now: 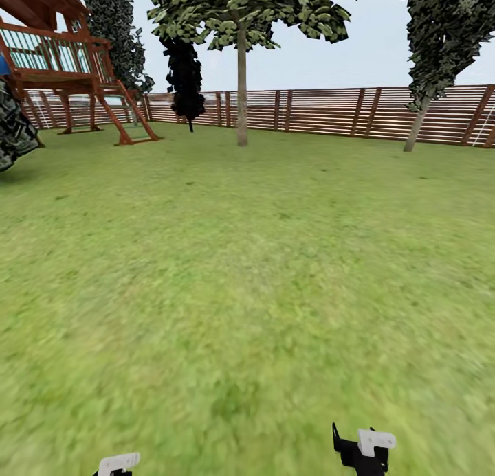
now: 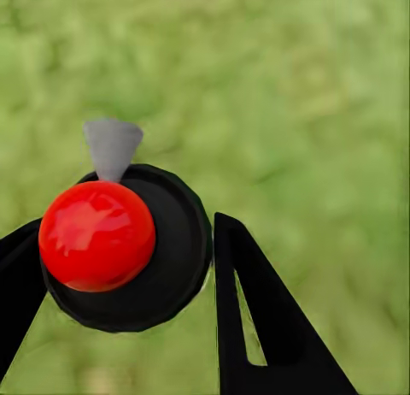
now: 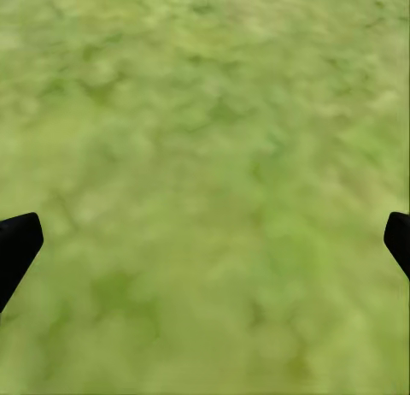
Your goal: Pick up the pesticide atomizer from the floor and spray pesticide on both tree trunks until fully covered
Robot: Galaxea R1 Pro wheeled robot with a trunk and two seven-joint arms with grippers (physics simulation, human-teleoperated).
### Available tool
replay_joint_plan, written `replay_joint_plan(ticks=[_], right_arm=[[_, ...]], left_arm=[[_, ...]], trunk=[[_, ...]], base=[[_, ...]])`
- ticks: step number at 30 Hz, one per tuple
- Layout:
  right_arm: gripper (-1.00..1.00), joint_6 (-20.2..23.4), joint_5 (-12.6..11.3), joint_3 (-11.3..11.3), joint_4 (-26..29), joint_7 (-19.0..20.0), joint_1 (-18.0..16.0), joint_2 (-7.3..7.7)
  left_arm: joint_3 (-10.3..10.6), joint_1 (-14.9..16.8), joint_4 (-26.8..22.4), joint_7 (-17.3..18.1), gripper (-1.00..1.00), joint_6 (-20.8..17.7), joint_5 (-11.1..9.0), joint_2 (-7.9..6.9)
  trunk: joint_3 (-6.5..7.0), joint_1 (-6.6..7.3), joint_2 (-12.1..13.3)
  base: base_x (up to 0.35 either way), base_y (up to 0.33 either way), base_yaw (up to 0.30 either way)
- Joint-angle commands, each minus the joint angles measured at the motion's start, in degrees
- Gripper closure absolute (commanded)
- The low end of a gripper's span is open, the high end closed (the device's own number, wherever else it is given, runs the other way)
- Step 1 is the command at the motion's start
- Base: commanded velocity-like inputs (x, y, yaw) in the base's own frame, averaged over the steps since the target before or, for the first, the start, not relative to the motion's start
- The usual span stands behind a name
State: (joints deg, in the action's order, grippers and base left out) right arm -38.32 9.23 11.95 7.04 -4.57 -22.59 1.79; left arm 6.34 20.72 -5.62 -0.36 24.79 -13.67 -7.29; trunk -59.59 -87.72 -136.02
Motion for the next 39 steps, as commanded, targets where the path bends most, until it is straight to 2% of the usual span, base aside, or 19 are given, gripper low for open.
replay_joint_plan(ticks=[1, 39], right_arm=[[-1.00, 0.0, 0.0, 0.0, 0.0, 0.0, 0.0, 0.02], [-1.00, 0.0, 0.0, 0.0, 0.0, 0.0, 0.0, 0.05]], left_arm=[[0.0, 0.0, 0.0, 0.0, 1.00, 0.0, 0.0, 0.00], [0.0, 0.0, 0.0, 0.0, 1.00, 0.0, 0.0, 0.00]], trunk=[[0.00, 0.00, 0.0], [0.00, 0.00, 0.0]], base=[[0.338, 0.000, 0.000], [0.338, 0.000, 0.000]])
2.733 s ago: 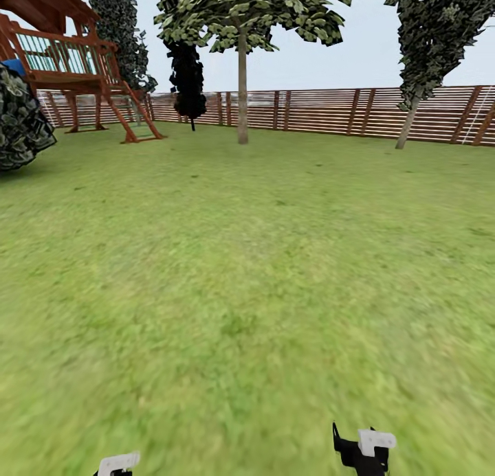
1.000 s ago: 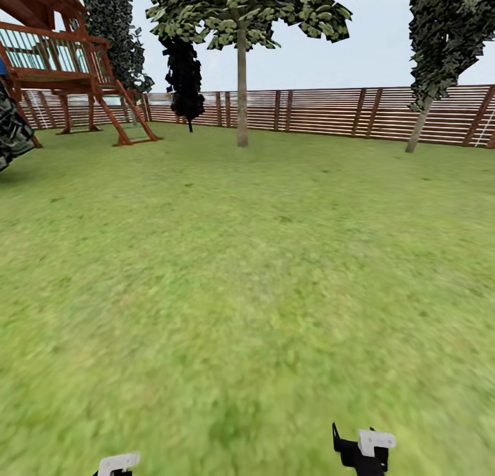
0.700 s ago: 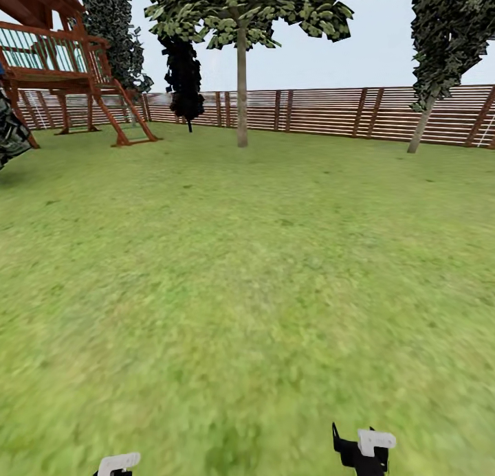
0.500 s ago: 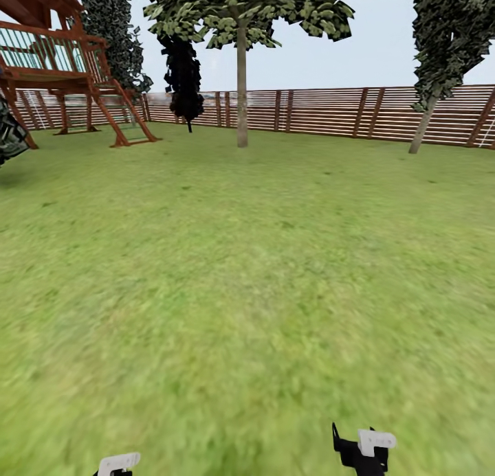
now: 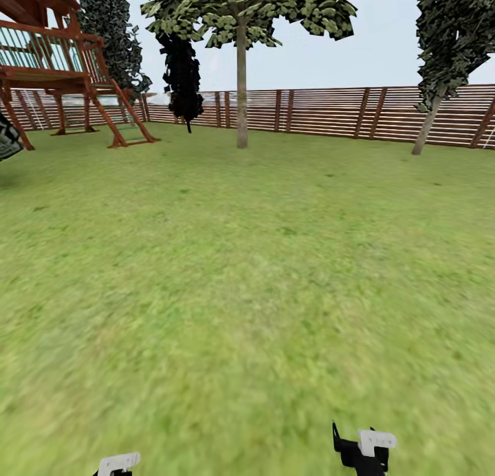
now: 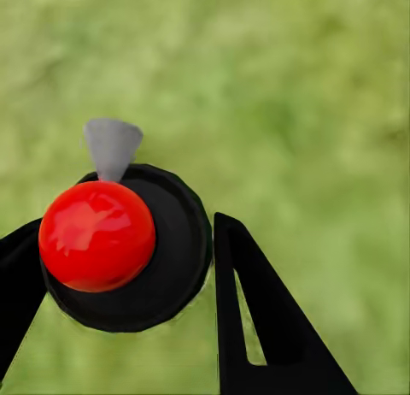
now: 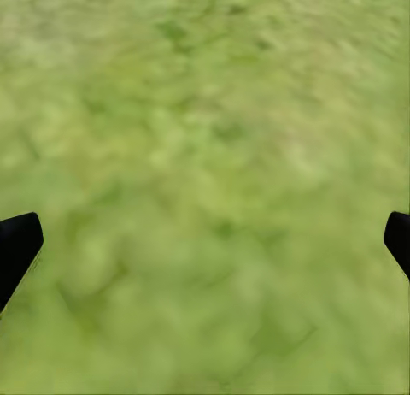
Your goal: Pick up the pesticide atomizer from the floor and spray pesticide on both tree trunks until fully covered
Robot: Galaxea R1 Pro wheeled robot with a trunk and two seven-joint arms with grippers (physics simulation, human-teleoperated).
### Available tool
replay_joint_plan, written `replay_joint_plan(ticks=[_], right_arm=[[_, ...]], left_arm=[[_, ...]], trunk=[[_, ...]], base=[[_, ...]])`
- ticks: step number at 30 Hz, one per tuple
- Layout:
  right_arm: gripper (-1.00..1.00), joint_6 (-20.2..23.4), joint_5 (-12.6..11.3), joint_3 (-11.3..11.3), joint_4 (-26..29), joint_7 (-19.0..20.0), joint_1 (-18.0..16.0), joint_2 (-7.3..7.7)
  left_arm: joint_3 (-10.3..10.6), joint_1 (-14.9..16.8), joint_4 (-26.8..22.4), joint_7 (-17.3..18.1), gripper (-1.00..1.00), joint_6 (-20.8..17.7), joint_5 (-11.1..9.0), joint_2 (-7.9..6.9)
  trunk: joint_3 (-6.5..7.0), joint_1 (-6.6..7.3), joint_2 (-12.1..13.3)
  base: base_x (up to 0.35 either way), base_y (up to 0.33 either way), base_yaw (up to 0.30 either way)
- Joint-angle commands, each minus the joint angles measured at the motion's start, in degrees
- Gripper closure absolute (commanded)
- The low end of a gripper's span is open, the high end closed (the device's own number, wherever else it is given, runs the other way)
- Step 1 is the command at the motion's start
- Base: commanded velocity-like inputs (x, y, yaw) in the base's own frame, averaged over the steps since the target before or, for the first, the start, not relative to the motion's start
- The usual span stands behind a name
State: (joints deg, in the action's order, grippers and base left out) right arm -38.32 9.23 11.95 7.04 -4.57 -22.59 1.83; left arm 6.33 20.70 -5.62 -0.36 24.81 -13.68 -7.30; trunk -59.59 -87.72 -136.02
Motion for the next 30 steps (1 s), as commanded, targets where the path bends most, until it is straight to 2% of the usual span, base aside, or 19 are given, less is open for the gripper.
replay_joint_plan(ticks=[1, 30], right_arm=[[-1.00, 0.0, 0.0, 0.0, 0.0, 0.0, 0.0, 0.01], [-1.00, 0.0, 0.0, 0.0, 0.0, -0.1, 0.0, 0.03]], left_arm=[[0.0, 0.0, 0.0, 0.0, 1.00, 0.0, 0.0, 0.00], [0.0, 0.0, 0.0, 0.0, 1.00, 0.1, 0.0, 0.00]], trunk=[[0.00, 0.00, 0.0], [0.00, 0.00, 0.0]], base=[[0.338, 0.000, 0.000], [0.338, 0.000, 0.000]])
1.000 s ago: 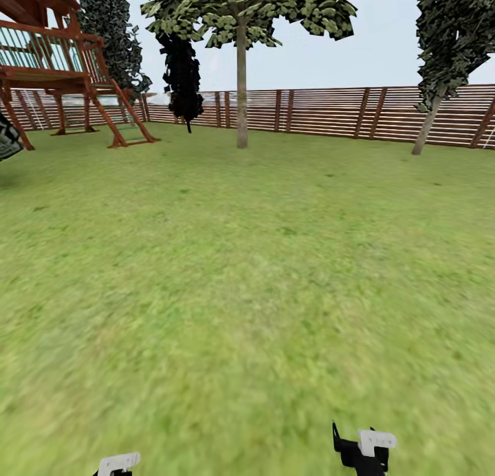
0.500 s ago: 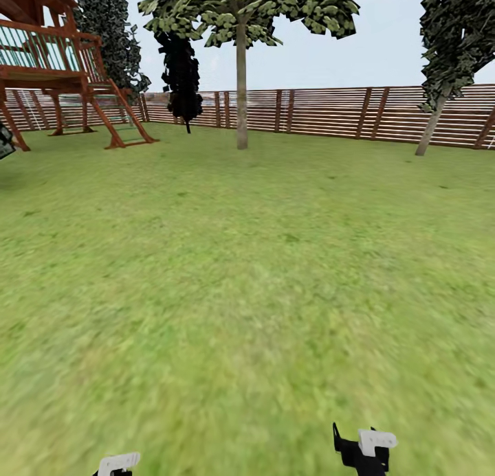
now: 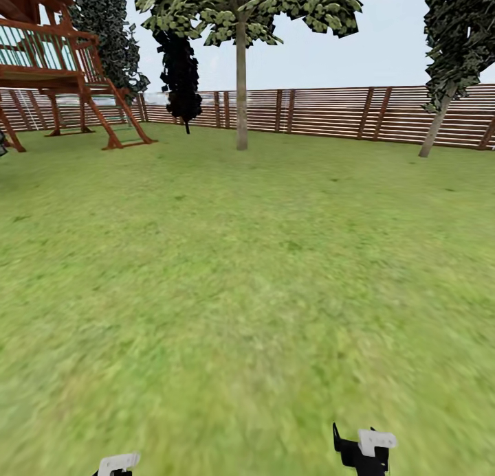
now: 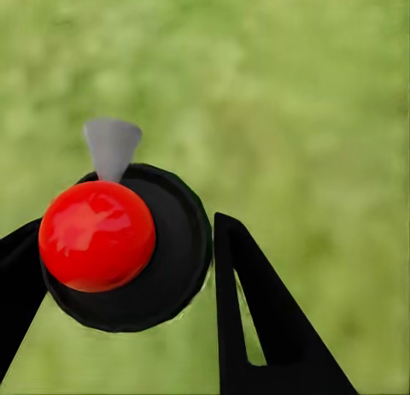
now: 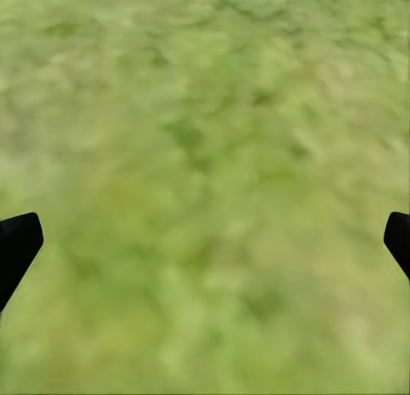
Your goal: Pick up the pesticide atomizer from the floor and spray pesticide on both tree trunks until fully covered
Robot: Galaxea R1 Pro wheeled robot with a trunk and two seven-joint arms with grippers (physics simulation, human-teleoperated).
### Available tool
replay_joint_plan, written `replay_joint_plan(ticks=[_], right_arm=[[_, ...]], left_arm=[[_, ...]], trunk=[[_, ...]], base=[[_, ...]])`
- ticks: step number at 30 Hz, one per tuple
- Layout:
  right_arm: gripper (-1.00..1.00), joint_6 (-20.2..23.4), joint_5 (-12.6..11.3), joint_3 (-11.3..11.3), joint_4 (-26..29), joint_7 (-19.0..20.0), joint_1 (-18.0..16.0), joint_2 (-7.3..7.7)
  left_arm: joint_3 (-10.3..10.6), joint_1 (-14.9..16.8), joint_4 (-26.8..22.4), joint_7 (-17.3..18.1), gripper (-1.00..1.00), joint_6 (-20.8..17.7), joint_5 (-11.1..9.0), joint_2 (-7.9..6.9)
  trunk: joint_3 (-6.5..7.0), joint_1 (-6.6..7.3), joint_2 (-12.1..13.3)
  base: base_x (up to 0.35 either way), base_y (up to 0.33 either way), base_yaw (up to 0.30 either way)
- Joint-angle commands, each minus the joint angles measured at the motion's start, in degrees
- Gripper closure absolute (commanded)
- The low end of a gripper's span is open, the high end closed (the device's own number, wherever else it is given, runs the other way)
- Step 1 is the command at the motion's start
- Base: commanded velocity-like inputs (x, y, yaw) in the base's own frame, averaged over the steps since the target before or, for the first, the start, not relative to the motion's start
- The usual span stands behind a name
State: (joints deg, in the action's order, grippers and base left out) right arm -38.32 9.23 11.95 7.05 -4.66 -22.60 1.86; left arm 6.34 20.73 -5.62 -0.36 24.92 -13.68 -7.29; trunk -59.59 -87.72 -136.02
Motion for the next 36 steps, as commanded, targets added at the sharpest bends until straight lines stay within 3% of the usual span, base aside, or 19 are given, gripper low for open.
replay_joint_plan(ticks=[1, 36], right_arm=[[-1.00, 0.0, 0.0, 0.0, 0.0, 0.0, 0.0, -0.01], [-1.00, 0.0, 0.0, 0.0, 0.0, -0.1, 0.0, -0.02]], left_arm=[[0.0, 0.0, 0.0, 0.0, 1.00, 0.0, 0.0, 0.00], [0.0, 0.0, 0.0, 0.0, 1.00, -0.1, 0.0, 0.00]], trunk=[[0.00, 0.00, 0.0], [0.00, 0.00, 0.0]], base=[[0.338, 0.000, 0.000], [0.338, 0.000, 0.000]])
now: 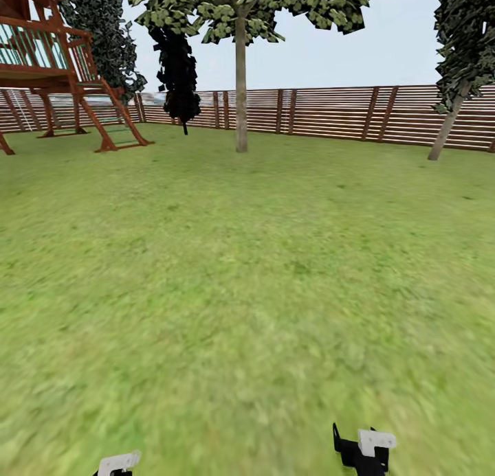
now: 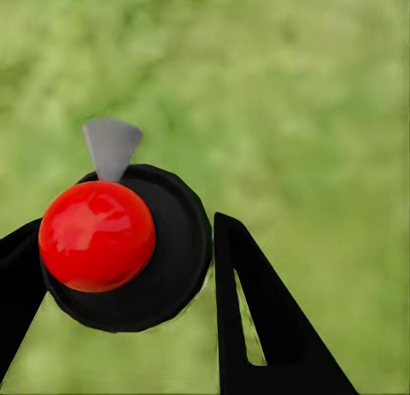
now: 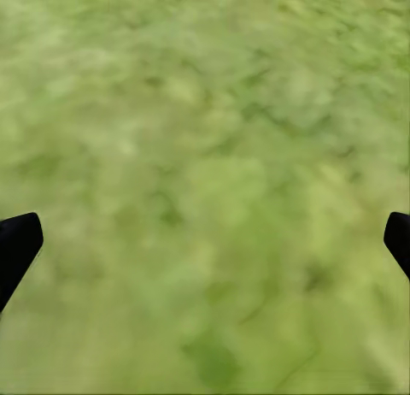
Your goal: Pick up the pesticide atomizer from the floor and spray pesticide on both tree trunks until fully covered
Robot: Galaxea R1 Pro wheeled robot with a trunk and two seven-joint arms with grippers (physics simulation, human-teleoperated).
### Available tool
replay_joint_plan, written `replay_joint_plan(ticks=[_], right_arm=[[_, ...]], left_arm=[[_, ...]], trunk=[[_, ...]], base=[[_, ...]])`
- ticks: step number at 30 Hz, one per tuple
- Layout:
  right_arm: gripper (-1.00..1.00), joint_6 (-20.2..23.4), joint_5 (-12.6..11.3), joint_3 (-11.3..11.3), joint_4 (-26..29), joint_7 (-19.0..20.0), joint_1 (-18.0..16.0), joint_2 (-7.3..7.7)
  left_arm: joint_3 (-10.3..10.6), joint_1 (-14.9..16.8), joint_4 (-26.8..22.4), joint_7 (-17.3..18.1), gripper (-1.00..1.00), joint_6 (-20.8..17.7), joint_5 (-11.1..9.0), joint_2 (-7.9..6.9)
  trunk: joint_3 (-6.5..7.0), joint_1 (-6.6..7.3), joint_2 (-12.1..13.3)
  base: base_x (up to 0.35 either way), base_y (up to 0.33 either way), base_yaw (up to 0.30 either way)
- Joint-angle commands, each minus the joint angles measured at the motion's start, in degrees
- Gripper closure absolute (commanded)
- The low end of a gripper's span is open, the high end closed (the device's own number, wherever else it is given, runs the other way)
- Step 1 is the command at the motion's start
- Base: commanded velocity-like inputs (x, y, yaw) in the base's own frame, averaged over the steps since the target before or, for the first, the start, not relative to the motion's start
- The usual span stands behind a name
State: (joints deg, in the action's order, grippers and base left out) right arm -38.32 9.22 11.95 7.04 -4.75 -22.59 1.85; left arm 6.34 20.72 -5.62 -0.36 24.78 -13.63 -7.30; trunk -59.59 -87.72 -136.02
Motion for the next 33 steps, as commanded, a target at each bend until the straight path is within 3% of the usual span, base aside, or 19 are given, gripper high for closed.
replay_joint_plan(ticks=[1, 33], right_arm=[[-1.00, 0.0, 0.0, 0.0, 0.0, 0.0, 0.0, 0.00], [-1.00, 0.0, 0.0, 0.0, 0.0, 0.0, 0.0, 0.00]], left_arm=[[0.0, 0.0, 0.0, 0.0, 1.00, 0.0, 0.0, 0.00], [0.0, 0.0, 0.0, 0.0, 1.00, 0.0, 0.0, -0.04]], trunk=[[0.00, 0.00, 0.0], [0.00, 0.00, 0.0]], base=[[0.338, 0.000, 0.000], [0.338, 0.000, 0.000]])
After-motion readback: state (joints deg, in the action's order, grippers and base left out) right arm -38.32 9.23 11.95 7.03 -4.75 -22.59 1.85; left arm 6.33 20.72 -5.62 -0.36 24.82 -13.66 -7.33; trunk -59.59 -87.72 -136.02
